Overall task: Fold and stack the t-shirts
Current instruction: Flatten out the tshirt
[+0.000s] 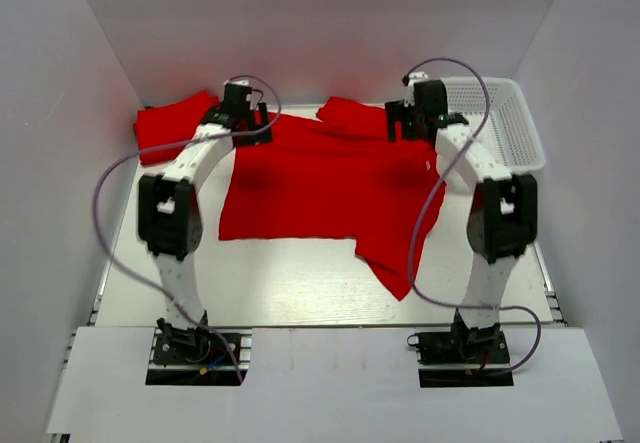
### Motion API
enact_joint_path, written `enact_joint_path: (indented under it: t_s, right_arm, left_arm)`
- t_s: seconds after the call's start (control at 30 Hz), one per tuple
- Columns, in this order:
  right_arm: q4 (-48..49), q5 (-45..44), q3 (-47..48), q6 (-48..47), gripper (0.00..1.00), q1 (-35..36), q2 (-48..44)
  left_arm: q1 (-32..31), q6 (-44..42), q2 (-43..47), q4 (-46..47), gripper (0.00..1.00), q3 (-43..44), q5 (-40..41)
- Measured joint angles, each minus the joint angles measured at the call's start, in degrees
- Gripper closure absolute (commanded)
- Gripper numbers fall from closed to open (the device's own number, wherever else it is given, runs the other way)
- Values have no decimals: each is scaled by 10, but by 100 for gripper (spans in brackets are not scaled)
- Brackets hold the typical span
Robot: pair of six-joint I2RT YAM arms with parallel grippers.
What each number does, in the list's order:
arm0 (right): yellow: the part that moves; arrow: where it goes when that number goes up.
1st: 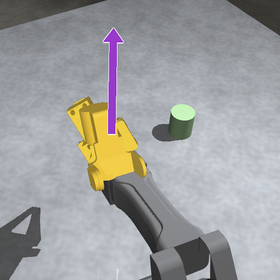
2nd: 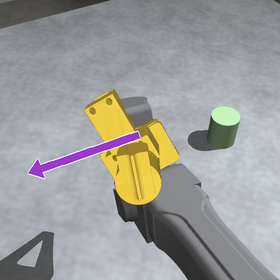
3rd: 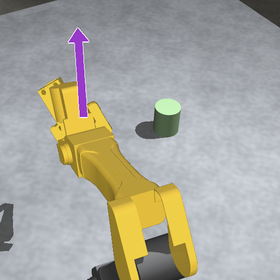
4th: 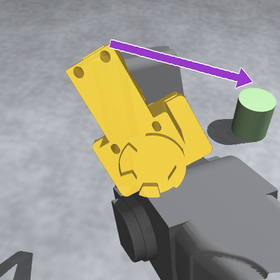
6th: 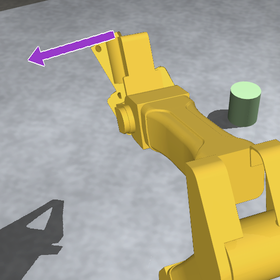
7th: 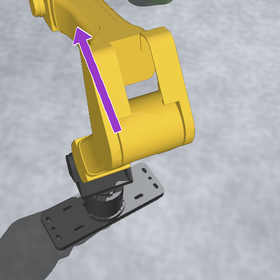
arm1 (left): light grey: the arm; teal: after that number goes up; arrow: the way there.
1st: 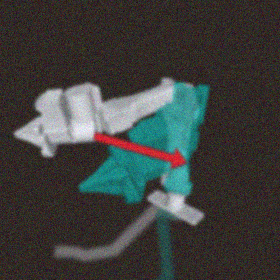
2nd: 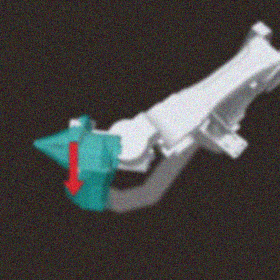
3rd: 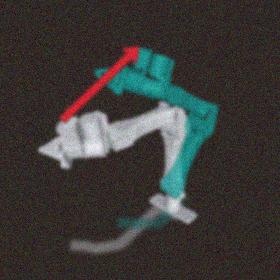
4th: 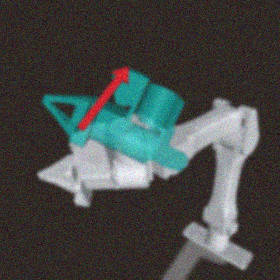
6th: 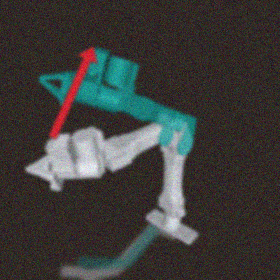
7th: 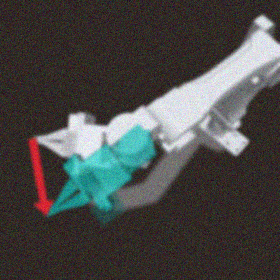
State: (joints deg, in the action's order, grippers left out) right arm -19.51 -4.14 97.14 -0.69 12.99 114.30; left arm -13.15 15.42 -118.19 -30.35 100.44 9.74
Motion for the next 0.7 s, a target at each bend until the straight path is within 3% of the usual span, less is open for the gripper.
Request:
enact_joint_path:
  t_s: [0.17, 0.27, 0.47, 0.7]
  right_arm:
    - [43, -53, -209, 10, 10, 57, -184]
    - [34, -58, -298, 31, 10, 89, -255]
    - [-42, -28, -399, 65, 10, 152, -336]
    - [-114, 40, -502, 68, 10, 250, -406]
  left_arm:
    - [-2, 103, 249, -43, 0, -214, 56]
    - [-2, 169, 347, -86, 0, -323, 79]
    - [-1, 253, 378, -132, 0, -487, 90]
    - [10, 281, 365, -103, 0, -513, 89]
